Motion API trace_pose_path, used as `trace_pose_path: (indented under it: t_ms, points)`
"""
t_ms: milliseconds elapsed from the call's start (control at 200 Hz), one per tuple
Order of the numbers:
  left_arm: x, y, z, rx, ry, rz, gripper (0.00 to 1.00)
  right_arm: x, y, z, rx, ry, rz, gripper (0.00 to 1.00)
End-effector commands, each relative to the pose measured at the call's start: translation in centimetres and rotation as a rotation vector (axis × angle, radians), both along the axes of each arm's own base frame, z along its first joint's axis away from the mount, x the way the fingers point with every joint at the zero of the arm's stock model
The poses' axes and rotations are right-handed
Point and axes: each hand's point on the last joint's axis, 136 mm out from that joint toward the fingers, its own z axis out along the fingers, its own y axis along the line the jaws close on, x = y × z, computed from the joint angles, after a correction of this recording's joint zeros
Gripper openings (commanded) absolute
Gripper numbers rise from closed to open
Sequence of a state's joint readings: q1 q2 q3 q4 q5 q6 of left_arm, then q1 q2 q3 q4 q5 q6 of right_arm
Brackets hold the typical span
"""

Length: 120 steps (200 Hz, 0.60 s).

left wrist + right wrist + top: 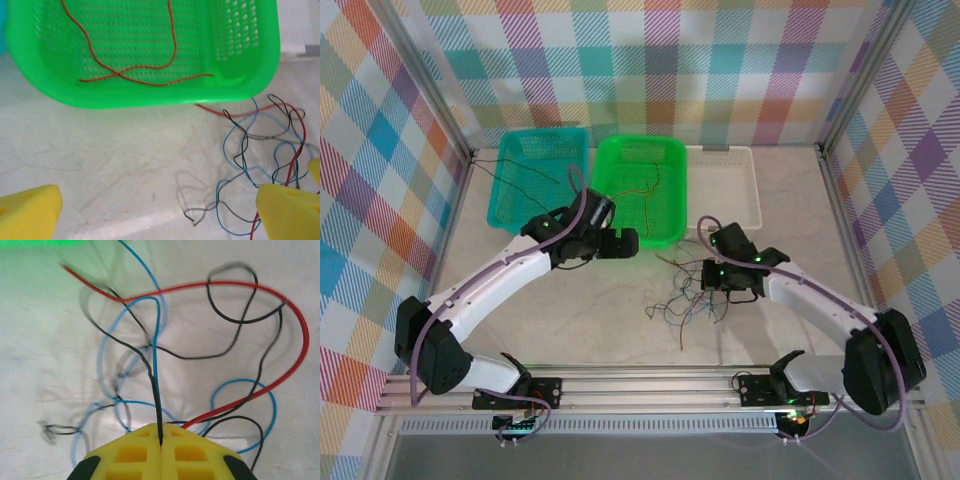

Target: Untangle the cables

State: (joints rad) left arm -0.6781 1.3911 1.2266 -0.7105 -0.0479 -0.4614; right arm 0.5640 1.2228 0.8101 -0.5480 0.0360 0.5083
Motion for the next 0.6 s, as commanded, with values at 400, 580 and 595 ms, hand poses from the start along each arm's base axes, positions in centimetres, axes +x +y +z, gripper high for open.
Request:
trace_pose_path:
  t_ms: [400,580,595]
  points:
    - [-5.7,-8.3,2.0,-0.420,-0.087,-0.250,1.00,-1.4,5.0,14.8,0.415,-0.177,0.165,0.00]
    - [-8.0,-10.7,2.1,-0.509,-0.102,-0.360,1.00,-1.5,5.9,16.4,0.479,-0.210,0.205,0.00]
    - [-8.3,-10.9,2.1,-0.511,-0.104,-0.372,1.00,-1.5,6.0,16.5,0.483,-0.212,0.207,0.00]
